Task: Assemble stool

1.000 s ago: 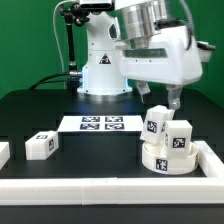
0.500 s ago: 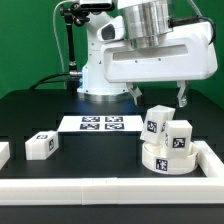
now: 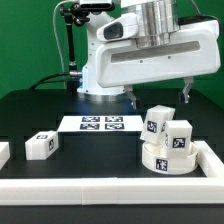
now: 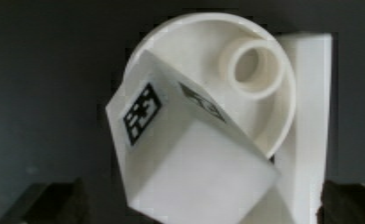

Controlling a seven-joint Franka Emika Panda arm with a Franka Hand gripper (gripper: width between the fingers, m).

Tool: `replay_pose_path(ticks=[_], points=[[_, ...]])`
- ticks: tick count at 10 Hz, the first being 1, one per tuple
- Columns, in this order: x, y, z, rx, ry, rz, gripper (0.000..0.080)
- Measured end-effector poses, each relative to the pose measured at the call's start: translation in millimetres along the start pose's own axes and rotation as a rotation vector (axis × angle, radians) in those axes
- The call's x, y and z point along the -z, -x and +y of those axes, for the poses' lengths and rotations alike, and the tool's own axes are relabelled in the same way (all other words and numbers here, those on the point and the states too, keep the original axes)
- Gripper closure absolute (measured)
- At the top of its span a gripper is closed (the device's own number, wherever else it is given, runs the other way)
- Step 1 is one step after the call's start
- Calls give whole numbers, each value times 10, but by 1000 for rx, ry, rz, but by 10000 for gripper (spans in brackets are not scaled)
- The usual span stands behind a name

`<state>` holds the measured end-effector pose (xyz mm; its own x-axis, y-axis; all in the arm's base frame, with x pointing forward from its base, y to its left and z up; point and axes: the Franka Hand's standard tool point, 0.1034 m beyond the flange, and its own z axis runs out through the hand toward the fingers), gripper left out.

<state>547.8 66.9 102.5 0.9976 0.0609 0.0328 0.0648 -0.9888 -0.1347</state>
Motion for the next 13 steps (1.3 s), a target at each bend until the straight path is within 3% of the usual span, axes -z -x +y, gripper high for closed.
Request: replay_pose_path(ticks=[5, 7, 9, 12, 13], points=[[-7, 4, 29, 311, 13, -6, 151], [-32, -30, 68, 513, 65, 46, 151], [-84, -13, 162, 626, 75, 33, 151], [-114, -1, 185, 602, 76, 31, 151], [-125, 14, 182, 594, 76, 30, 270]])
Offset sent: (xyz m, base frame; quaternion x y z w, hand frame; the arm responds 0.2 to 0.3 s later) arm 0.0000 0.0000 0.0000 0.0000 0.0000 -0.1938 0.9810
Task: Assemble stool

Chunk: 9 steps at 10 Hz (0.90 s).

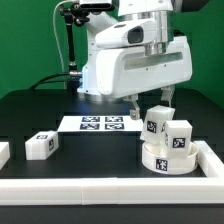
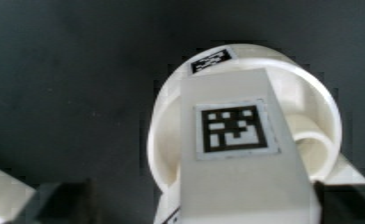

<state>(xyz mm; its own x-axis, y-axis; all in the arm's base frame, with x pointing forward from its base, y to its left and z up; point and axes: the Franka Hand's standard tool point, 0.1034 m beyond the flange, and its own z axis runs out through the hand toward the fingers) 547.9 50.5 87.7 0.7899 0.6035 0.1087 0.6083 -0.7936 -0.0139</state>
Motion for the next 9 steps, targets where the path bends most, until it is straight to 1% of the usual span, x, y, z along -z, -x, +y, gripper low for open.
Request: replay_pose_path(ticks=[1, 2, 5, 9], points=[[-9, 9, -12, -4, -2, -2, 422], [-6, 12, -3, -5, -1, -2, 462], [-6, 15, 3, -40, -1, -2, 462], [-5, 22, 9, -325, -2, -2, 461]])
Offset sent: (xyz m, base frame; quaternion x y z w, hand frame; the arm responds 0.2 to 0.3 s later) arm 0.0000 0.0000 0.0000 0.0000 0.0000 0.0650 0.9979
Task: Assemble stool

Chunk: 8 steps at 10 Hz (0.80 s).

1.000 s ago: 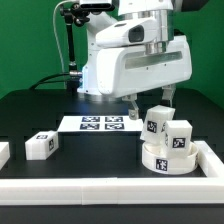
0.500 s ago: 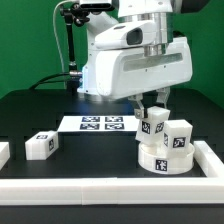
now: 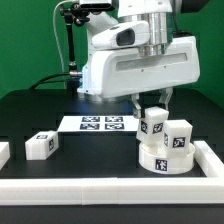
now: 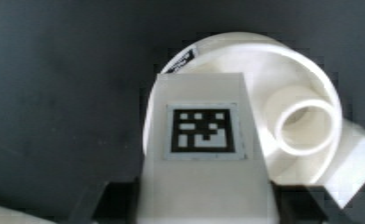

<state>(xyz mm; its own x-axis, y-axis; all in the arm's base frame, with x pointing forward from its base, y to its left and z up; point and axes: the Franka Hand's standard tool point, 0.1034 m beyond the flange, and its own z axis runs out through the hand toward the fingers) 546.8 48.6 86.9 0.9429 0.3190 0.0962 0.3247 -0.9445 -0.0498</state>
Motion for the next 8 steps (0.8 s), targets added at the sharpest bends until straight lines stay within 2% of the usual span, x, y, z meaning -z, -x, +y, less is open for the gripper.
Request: replay_pose_path(ticks=[3, 6, 8], points=[[-3, 15, 36, -273, -10, 21, 461], [-4, -10, 25, -518, -6, 56, 461], [-2, -18, 20, -683, -16, 67, 461]])
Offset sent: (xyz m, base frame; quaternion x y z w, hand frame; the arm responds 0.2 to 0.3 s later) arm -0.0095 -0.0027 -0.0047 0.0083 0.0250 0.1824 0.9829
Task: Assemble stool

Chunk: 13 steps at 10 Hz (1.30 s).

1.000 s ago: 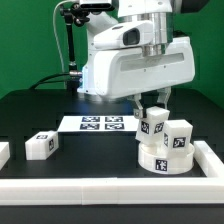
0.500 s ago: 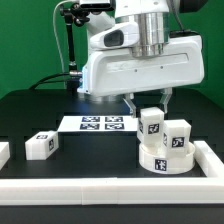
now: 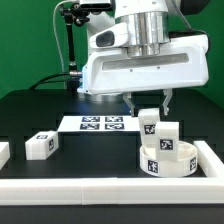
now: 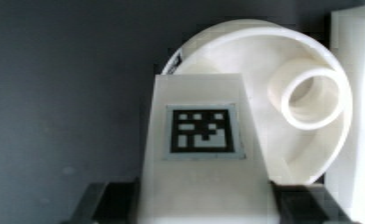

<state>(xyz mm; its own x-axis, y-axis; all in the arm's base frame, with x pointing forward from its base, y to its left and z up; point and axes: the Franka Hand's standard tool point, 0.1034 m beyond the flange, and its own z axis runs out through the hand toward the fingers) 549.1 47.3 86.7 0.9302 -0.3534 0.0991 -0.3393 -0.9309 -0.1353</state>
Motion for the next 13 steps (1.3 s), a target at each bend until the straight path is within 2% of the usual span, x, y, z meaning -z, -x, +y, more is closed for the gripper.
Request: replay_pose_path(ticks=[4, 6, 7, 13], points=[[-6, 66, -124, -412, -13, -10, 461], [-16, 177, -270, -588, 13, -83, 461], [-22, 173, -311, -611, 15, -96, 461], [-28, 187, -365, -910, 18, -102, 461]])
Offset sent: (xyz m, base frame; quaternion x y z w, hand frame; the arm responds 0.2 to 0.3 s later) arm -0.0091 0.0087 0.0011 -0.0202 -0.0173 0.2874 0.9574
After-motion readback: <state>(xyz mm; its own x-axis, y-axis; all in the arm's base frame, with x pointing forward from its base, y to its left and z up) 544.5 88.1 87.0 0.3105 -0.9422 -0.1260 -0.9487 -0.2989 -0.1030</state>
